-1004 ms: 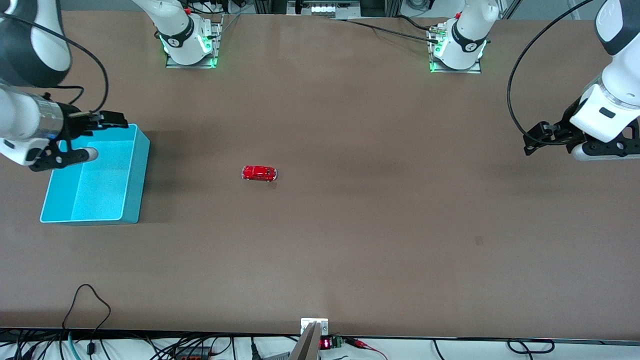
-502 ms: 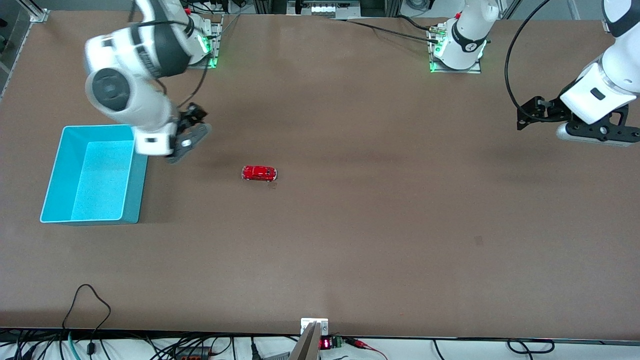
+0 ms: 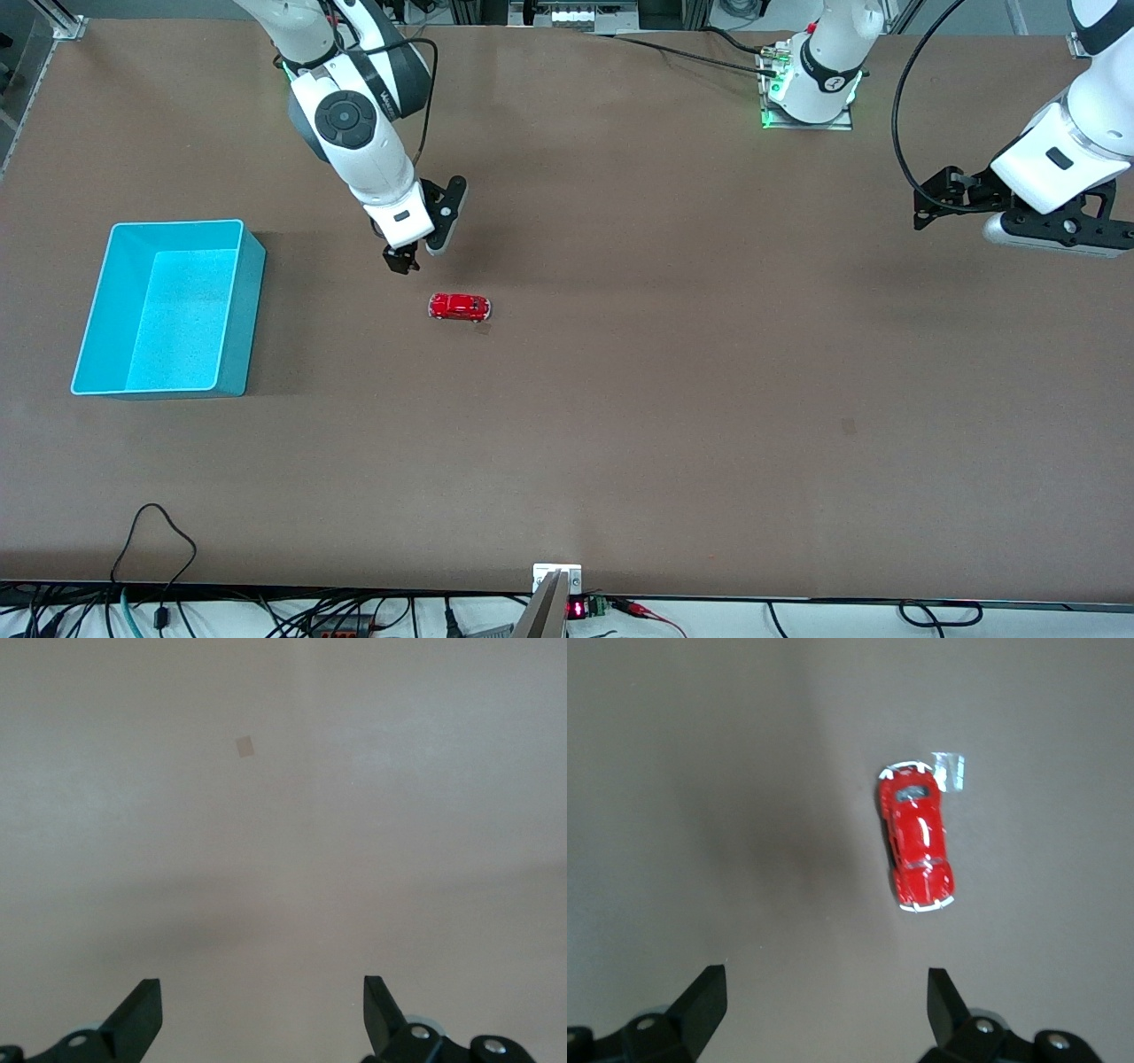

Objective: Wind red beetle toy and store in blue box
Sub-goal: 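Move the right gripper over the red car and lower it, then grasp the red car with the right gripper and lift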

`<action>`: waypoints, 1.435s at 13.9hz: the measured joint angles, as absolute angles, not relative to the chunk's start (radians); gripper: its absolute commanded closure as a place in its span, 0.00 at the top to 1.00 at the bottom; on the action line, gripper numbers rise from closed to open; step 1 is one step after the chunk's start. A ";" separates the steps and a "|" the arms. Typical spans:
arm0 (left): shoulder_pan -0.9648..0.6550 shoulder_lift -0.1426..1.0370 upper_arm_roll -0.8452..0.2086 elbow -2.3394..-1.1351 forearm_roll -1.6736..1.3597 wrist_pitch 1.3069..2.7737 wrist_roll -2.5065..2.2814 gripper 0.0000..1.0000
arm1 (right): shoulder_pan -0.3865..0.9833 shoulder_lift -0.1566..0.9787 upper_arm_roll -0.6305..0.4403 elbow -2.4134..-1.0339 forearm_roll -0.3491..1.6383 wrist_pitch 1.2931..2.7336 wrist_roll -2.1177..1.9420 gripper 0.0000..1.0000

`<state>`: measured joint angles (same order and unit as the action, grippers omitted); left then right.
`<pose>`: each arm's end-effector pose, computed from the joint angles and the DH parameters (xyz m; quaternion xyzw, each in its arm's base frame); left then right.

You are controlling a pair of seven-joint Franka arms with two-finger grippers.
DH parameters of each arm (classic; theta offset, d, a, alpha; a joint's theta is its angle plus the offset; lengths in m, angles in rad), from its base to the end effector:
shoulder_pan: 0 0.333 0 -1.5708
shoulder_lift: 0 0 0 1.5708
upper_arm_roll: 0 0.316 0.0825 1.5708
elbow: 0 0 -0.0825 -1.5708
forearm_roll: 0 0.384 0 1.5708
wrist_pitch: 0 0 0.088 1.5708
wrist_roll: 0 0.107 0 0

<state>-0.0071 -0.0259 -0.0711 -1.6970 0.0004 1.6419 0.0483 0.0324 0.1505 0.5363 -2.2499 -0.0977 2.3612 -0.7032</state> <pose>0.5478 -0.0433 0.5851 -0.9979 0.0632 0.0146 0.0013 0.4505 0.2858 0.3063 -0.7845 -0.6200 0.0075 0.0048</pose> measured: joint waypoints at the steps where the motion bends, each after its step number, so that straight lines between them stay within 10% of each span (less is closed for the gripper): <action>1: -0.007 -0.023 -0.071 -1.693 0.003 1.642 0.048 1.00 | 0.043 0.167 0.537 -2.250 -0.103 2.385 -0.710 1.00; 17: -0.005 -0.005 -0.071 -1.668 0.014 1.642 0.048 1.00 | 0.171 0.492 0.383 -2.121 -0.330 2.615 -0.710 1.00; 20: -0.001 -0.003 -0.070 -1.667 0.015 1.642 0.049 1.00 | 0.204 0.514 0.361 -2.108 -0.345 2.624 -0.710 0.65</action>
